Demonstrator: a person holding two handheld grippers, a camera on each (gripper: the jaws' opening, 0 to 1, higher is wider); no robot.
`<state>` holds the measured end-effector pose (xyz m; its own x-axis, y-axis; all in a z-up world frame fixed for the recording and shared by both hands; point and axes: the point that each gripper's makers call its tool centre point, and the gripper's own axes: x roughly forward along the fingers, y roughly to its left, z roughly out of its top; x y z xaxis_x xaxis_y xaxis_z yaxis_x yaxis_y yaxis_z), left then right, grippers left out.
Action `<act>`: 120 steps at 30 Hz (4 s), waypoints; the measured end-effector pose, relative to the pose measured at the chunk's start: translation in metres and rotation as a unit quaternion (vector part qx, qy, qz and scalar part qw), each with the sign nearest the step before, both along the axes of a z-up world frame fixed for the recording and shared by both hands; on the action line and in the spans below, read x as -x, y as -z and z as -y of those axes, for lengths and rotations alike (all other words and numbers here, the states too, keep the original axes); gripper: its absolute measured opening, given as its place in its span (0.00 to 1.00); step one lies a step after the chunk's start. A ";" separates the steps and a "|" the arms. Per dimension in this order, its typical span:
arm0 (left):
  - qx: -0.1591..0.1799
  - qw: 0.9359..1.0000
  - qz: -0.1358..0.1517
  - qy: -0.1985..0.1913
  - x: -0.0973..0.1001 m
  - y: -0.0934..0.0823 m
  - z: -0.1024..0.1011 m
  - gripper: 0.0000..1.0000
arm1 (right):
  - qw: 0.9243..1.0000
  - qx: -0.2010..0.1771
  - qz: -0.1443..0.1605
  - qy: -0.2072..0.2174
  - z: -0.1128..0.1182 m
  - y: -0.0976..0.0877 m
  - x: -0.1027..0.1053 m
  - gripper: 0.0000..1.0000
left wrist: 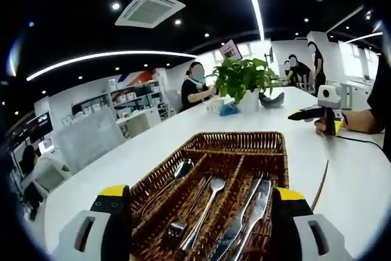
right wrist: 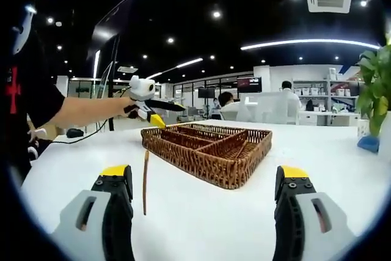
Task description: Arrange the knives, forks, and spoons in their matching storage slots by inserting each utensil handle-first until every utensil is classified and aligned in the correct compartment
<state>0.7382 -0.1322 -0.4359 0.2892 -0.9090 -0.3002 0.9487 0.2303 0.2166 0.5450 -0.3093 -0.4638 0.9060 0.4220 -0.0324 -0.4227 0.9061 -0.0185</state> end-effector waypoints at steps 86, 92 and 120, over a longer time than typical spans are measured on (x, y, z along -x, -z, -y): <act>0.130 0.985 -0.039 -0.106 0.127 0.039 -0.104 1.00 | 0.997 0.049 0.033 -0.044 -0.037 -0.012 0.012 1.00; 0.134 0.984 -0.048 -0.107 0.126 0.040 -0.104 1.00 | 0.997 0.047 0.031 -0.051 -0.046 -0.010 0.009 1.00; 0.131 0.985 -0.052 -0.100 0.129 0.043 -0.100 1.00 | 0.982 0.123 -0.031 -0.137 -0.099 0.040 -0.008 0.61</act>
